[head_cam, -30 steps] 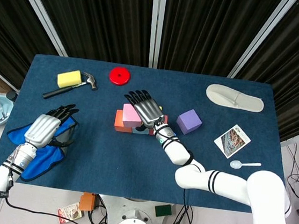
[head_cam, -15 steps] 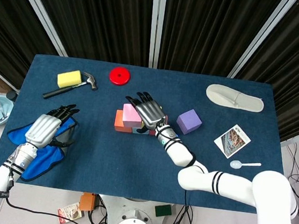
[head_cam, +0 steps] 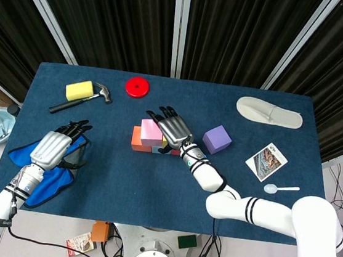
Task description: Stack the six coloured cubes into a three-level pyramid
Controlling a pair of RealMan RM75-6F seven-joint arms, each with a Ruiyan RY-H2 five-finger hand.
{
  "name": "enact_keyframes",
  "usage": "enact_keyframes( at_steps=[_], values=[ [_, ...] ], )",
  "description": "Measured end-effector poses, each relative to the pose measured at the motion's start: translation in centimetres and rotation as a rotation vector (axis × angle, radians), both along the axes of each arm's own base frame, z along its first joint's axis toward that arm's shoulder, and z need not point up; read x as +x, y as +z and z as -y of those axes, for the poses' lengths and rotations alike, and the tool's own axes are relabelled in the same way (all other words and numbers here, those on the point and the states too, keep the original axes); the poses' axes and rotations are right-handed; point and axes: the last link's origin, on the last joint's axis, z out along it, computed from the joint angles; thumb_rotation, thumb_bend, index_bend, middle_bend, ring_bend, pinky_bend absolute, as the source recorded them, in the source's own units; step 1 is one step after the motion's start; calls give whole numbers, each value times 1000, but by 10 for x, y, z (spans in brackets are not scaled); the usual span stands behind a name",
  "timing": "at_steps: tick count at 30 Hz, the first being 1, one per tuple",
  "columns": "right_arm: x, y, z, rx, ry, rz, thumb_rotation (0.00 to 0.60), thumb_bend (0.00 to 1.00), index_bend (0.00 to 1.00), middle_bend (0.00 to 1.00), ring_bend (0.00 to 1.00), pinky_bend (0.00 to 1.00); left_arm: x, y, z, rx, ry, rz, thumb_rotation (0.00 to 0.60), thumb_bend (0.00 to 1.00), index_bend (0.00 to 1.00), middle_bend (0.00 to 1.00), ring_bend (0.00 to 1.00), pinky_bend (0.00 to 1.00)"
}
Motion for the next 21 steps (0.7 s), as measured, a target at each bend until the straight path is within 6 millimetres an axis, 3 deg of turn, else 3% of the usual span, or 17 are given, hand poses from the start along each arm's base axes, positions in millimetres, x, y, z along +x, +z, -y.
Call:
enact_keyframes(
  at_steps=[21],
  values=[
    [-3, 2, -1, 6, -21, 0, 600, 78, 0, 251, 0, 0, -1, -2, -1, -7, 1, 0, 461, 194, 101, 42, 99, 229]
  ],
)
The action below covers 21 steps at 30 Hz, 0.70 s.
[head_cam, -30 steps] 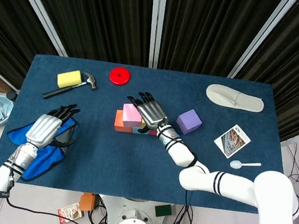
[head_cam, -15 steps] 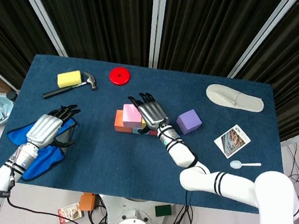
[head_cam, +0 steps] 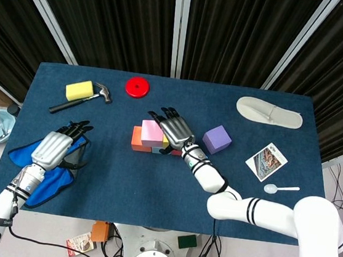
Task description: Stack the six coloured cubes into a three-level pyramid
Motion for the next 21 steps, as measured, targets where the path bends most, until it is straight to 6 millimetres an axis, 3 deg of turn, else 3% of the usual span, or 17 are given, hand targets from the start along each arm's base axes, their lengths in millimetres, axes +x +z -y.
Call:
enact_keyframes(
  at_steps=[10, 17, 21],
  values=[
    [0, -2, -1, 6, -5, -1, 600, 78, 0, 251, 0, 0, -1, -1, 0, -4, 3, 0, 468, 194, 101, 42, 99, 228],
    [-1, 3, 1, -10, -12, 11, 600, 78, 0, 110, 0, 0, -1, -1, -1, -3, 4, -2, 467, 193, 101, 43, 99, 228],
    [-2, 13, 1, -24, -3, 19, 600, 78, 0, 82, 0, 0, 0, 1, -1, -2, 3, -6, 470, 193, 101, 42, 99, 228]
  ],
)
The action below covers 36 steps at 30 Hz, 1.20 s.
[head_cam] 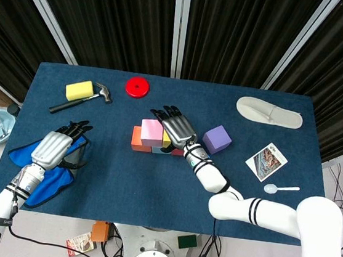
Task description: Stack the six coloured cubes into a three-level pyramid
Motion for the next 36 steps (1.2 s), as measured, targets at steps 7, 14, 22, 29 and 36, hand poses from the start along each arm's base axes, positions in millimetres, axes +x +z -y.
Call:
enact_keyframes(
  at_steps=[7, 14, 22, 29, 36],
  values=[
    [-31, 51, 1, -98, 6, -19, 600, 78, 0, 88, 0, 0, 1, 4, 1, 8, -4, 0, 480, 194, 101, 42, 99, 227],
    [-114, 105, -3, -163, -15, -209, 600, 81, 7, 126, 0, 0, 2, 4, 4, 8, 2, 0, 476, 193, 101, 42, 99, 228],
    [-165, 102, 10, -123, -20, -384, 600, 89, 34, 129, 0, 0, 7, 5, 6, 14, 9, -6, 466, 194, 101, 43, 99, 228],
    [-173, 82, 25, -115, 34, -454, 600, 96, 56, 129, 0, 0, 5, 7, 5, 18, 34, -6, 470, 194, 101, 43, 99, 227],
    [-165, 62, 39, -102, 81, -473, 600, 102, 63, 129, 0, 0, 3, 6, 4, 13, 42, -1, 464, 194, 101, 43, 99, 228]
  ],
)
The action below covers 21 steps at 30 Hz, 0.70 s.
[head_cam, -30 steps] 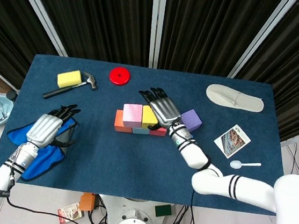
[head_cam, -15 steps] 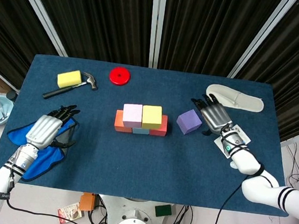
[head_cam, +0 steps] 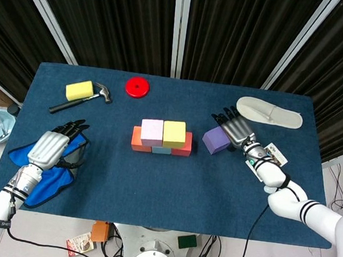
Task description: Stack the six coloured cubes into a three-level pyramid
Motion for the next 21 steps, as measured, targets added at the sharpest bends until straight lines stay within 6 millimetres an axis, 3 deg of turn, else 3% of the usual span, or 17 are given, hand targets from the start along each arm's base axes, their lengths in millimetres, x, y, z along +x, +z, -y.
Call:
enact_keyframes(
  at_steps=[11, 16, 21],
  values=[
    [4, -18, 9, 26, 10, -19, 600, 149, 131, 157, 0, 0, -3, 1, 0, -2, 8, 8, 458, 194, 101, 43, 99, 228],
    [1, -18, 8, 25, 17, -11, 600, 199, 435, 322, 20, 0, -4, 1, 1, -5, 8, 12, 461, 194, 101, 42, 99, 229],
    [-4, -5, 5, 0, 10, 40, 600, 205, 539, 397, 87, 0, -3, 2, 2, -2, 2, 13, 475, 194, 101, 42, 99, 228]
  ],
)
